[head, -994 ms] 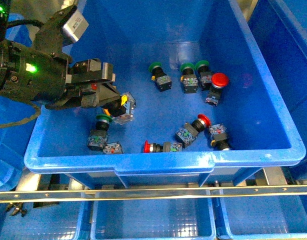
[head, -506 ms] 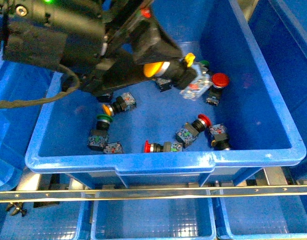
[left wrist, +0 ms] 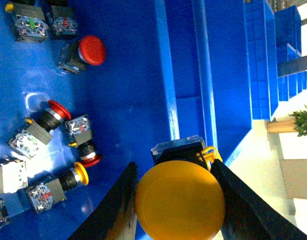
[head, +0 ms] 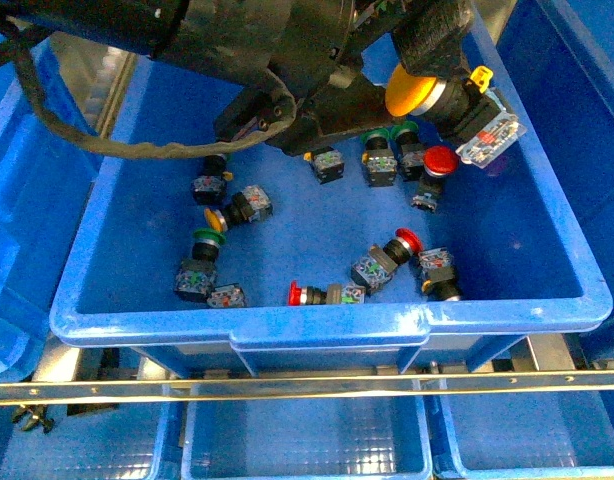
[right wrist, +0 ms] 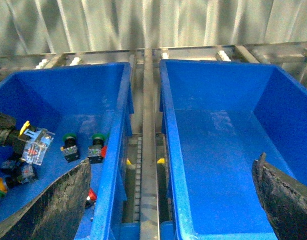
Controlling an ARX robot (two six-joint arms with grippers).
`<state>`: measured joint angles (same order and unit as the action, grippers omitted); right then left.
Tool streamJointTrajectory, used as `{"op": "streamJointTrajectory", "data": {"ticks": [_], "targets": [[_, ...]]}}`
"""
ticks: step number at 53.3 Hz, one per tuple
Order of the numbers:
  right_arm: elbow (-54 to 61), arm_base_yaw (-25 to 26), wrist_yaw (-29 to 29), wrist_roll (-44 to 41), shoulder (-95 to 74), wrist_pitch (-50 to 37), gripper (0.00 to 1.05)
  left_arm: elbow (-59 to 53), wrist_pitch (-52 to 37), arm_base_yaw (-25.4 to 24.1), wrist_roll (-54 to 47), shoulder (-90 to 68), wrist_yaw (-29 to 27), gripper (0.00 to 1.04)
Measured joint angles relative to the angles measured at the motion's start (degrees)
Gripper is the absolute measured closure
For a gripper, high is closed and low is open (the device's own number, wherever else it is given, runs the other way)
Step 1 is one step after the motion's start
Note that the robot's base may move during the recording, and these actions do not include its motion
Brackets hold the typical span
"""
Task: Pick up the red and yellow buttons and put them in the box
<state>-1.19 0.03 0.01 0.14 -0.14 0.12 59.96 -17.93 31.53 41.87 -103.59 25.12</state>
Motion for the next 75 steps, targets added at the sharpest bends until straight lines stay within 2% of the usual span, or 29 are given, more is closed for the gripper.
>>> {"op": "streamJointTrajectory", "data": {"ticks": [11, 12, 13, 14, 18, 22, 26, 35, 52, 69, 75], "targets": [[0.0, 0.0, 0.3, 0.0, -0.1, 0.1, 0.07, 1.6, -0.9, 2.7, 2.4, -1.4, -1.1, 0.7], [-0.3, -0.5, 1.5, 0.0, -0.7, 1.1, 0.07, 1.6, -1.0, 3.1, 2.4, -1.4, -1.2, 0.7], [-2.0, -1.9, 6.1, -0.3, -2.9, 5.9, 0.07, 1.6, -1.1, 3.4, 2.5, -1.4, -1.3, 0.7], [-3.0, -2.5, 8.3, -1.0, -4.9, 8.2, 0.07, 1.6, -1.2, 3.8, 2.6, -1.4, -1.4, 0.7], [-4.9, -3.4, 8.0, -3.8, -11.9, 8.7, 0.07, 1.6, -1.2, 4.6, 3.0, -1.4, -2.4, 0.7], [-5.1, -4.2, 4.4, -7.8, -17.4, 4.3, 0.07, 1.5, -1.2, 5.5, 3.3, -1.4, -2.7, 0.7], [-5.2, -5.6, -0.3, -15.6, -23.8, -3.2, 0.07, 1.2, -1.2, 6.0, 3.4, -1.4, -3.3, 0.7], [-5.4, -8.9, -5.1, -27.8, -37.4, -14.6, 0.07, 0.0, -2.0, 6.4, 3.9, -1.3, -4.3, 0.7], [-5.5, -15.4, -4.0, -34.0, -50.2, -24.7, 0.07, -0.5, -3.2, 6.4, 5.0, -1.3, -4.6, 0.7], [-8.2, -12.9, -2.3, -36.9, -67.6, -42.8, 0.07, -0.2, -3.2, 7.7, 6.7, -1.9, -5.7, 0.7], [-10.0, -12.7, -1.9, -37.0, -71.6, -45.0, 0.07, 0.4, -3.2, 8.2, 7.2, -2.2, -5.9, 0.7]]}}
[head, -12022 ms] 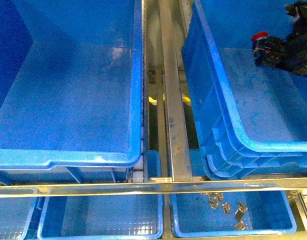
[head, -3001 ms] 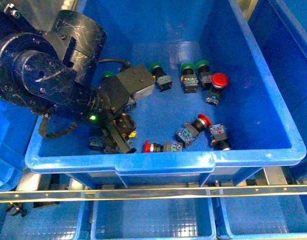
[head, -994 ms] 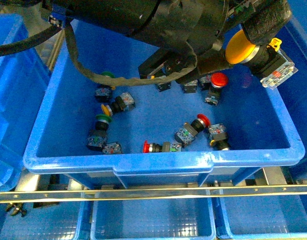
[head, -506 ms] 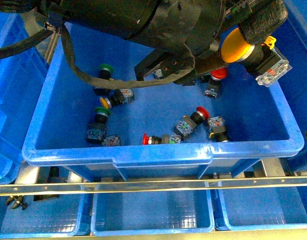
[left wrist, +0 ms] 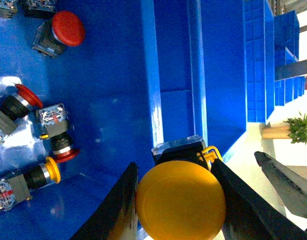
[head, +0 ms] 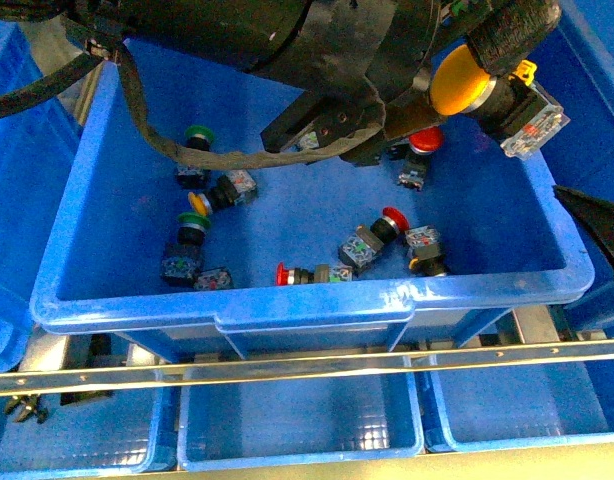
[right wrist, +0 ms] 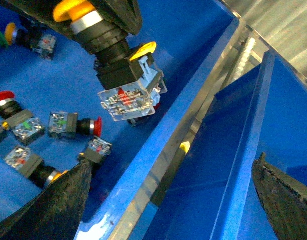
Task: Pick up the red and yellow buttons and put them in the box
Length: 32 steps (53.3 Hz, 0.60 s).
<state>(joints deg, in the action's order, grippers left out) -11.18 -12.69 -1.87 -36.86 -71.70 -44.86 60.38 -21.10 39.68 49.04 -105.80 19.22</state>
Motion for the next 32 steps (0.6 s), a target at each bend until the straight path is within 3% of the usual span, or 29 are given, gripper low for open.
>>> {"op": "streamJointTrajectory", "data": {"ticks": [32], "targets": [[-6.2, -7.2, 4.2, 1.0, -11.2, -5.9, 0.07, 2.3, 0.4, 1.0, 0.2, -1.5, -1.3, 0.7]]}}
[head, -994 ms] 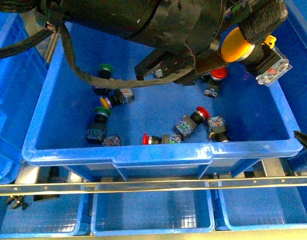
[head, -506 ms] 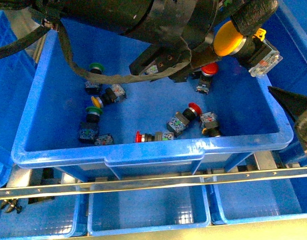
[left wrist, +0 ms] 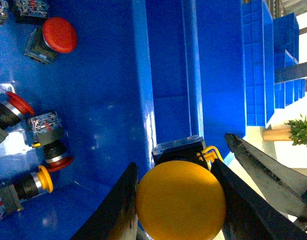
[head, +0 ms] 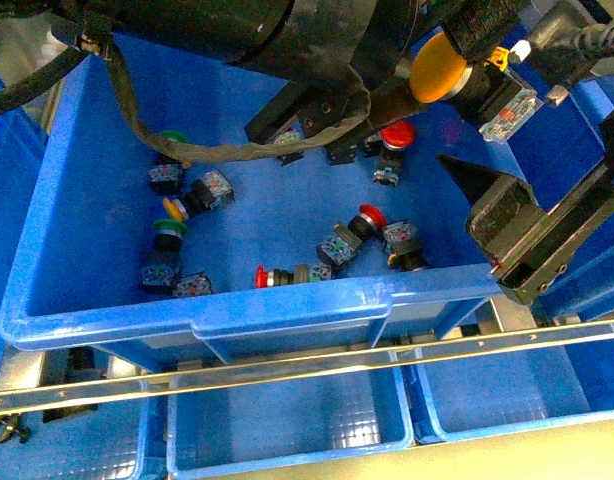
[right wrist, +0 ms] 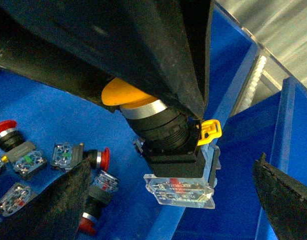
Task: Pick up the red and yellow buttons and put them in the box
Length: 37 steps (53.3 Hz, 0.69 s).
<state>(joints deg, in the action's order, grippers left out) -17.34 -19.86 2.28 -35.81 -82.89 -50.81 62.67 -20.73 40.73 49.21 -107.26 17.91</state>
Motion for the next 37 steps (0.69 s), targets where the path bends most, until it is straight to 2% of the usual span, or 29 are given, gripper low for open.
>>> {"op": "streamJointTrajectory", "data": {"ticks": [37], "targets": [[-1.2, -0.3, 1.0, 0.1, -4.2, -2.8, 0.07, 0.6, 0.8, 0.3, 0.0, -0.5, -1.2, 0.7]]}}
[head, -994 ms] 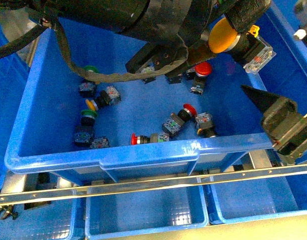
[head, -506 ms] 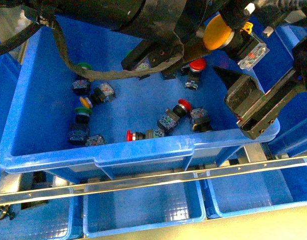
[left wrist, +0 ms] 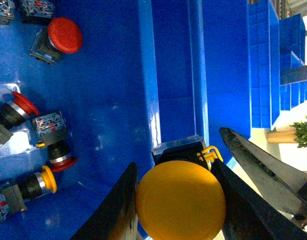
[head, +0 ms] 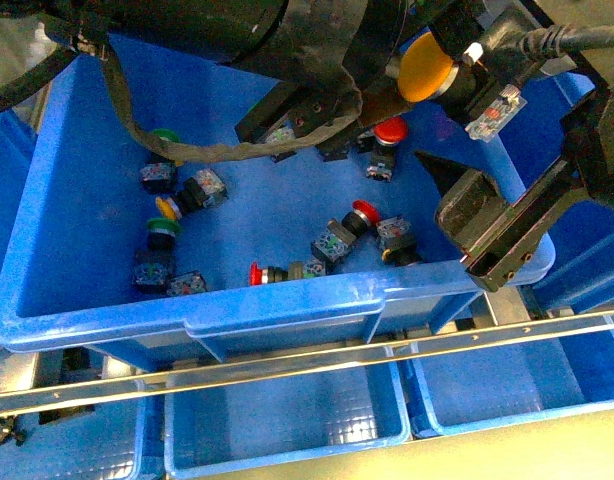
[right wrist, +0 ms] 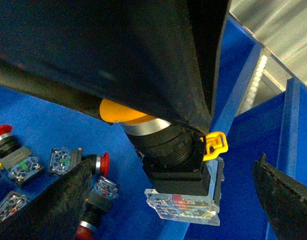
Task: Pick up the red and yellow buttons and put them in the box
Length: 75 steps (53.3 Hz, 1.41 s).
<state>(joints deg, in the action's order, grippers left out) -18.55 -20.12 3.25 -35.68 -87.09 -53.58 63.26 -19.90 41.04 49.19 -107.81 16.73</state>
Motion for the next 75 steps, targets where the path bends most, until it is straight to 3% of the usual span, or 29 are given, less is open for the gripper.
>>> {"op": "streamJointTrajectory", "data": {"ticks": [52, 75], "targets": [[-1.7, 2.4, -2.2, -0.3, -4.1, -1.9, 0.08, 0.1, 1.2, 0.0, 0.2, 0.0, -2.4, 0.7], [-2.1, 2.0, -2.0, 0.1, -4.8, -1.2, 0.67, 0.2, 1.5, 0.0, 0.3, 0.0, -2.9, 0.7]]}}
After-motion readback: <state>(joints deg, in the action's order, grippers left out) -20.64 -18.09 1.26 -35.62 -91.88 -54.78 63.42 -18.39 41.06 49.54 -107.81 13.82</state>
